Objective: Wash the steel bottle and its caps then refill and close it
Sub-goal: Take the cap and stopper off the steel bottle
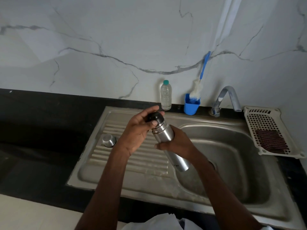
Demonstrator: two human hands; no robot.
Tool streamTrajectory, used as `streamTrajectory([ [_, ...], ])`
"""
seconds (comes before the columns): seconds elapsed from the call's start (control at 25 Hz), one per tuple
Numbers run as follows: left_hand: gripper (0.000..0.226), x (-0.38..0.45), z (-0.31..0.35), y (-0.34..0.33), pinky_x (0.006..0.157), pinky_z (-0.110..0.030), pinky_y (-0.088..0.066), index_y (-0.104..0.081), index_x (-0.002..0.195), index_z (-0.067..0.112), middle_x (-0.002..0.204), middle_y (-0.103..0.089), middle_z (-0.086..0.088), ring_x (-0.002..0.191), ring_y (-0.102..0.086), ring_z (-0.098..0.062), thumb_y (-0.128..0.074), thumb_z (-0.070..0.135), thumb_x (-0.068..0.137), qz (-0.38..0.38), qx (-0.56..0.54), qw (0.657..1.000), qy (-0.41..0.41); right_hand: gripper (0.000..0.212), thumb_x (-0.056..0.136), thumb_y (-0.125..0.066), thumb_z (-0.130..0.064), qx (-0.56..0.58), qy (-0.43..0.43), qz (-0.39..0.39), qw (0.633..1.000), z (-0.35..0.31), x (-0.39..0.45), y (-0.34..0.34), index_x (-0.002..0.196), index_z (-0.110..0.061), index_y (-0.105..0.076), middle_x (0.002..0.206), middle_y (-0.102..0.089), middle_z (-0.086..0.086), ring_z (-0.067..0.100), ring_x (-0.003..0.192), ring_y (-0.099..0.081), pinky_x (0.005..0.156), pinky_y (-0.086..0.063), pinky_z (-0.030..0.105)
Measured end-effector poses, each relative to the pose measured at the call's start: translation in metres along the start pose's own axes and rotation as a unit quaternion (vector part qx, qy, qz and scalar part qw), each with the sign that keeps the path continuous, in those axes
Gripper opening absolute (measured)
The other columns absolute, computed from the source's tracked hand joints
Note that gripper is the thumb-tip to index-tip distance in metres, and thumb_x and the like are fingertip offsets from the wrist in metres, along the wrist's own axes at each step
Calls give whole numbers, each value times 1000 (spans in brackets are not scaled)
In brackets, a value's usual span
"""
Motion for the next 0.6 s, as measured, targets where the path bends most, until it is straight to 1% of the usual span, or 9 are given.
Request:
streamTrajectory([
  [0.08, 56, 2, 5, 19, 102, -41, -54, -64, 137, 6, 125, -71, -13, 122, -66, -28, -81, 8, 83, 93, 18, 995, -33, 60, 56, -94, -42, -20, 0, -12, 1000, -3, 8, -9, 107, -36, -63, 95, -72, -15, 1, 84, -67, 71, -52, 25],
  [0.16, 53, 6, 3, 45, 98, -39, -58, -71, 128, 16, 122, -74, -9, 118, -70, -26, -85, 17, 77, 189, 32, 980, -49, 57, 57, -95, -41, -31, -1, -12, 999, -1, 13, -17, 104, -35, -63, 92, -71, -15, 1, 82, -66, 68, -49, 23],
  [0.2, 51, 8, -2, 59, 98, -35, -58, -73, 127, 20, 122, -74, -7, 117, -71, -22, -87, 16, 78, 222, 57, 972, -51, 58, 57, -95, -41, -27, -6, -7, 1000, 1, 16, -21, 105, -35, -63, 94, -71, -15, 1, 83, -66, 69, -49, 24],
  [0.28, 54, 11, -25, 84, 96, -27, -55, -71, 128, 22, 122, -73, -1, 114, -69, -16, -88, 10, 78, 273, 162, 948, -29, 61, 57, -95, -43, -13, -19, 8, 1000, 5, 20, -26, 109, -36, -63, 97, -71, -15, 1, 87, -67, 73, -52, 25],
  [0.36, 57, 9, -62, 100, 94, -24, -50, -69, 129, 16, 122, -70, 0, 113, -67, -18, -88, 6, 76, 321, 266, 909, 5, 60, 58, -95, -41, 0, -27, 19, 999, 8, 24, -33, 108, -35, -63, 97, -72, -15, 2, 87, -67, 74, -54, 26],
  [0.44, 55, 5, -95, 111, 93, -25, -45, -67, 127, 14, 122, -67, -3, 114, -64, -23, -87, 6, 77, 339, 342, 876, 20, 58, 59, -96, -38, 7, -27, 28, 999, 7, 26, -40, 107, -35, -63, 96, -71, -14, 2, 86, -67, 74, -54, 26],
  [0.48, 52, 4, -105, 114, 93, -27, -44, -66, 127, 13, 121, -66, -4, 114, -63, -23, -85, 7, 78, 334, 374, 865, 27, 58, 59, -96, -37, 10, -28, 31, 999, 8, 27, -42, 106, -34, -62, 95, -71, -14, 2, 86, -67, 73, -53, 25],
  [0.56, 51, 2, -119, 126, 91, -30, -46, -64, 129, 13, 120, -66, -4, 112, -63, -22, -83, 11, 81, 318, 416, 850, 58, 60, 59, -97, -36, 16, -35, 17, 999, 12, 30, -40, 107, -35, -62, 97, -72, -11, 5, 87, -68, 75, -55, 28],
  [0.6, 50, 2, -124, 132, 90, -32, -48, -63, 127, 13, 118, -67, -4, 110, -64, -22, -83, 12, 81, 311, 428, 845, 76, 62, 58, -98, -34, 25, -35, -2, 999, 15, 31, -36, 109, -34, -63, 98, -74, -9, 7, 89, -70, 79, -58, 32],
])
Point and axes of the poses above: each hand's wrist, its own x-axis towards the middle knuckle, its own y-axis out of the back of the hand, z = x × y, the point moved 1 cm from there along x, towards the middle knuckle
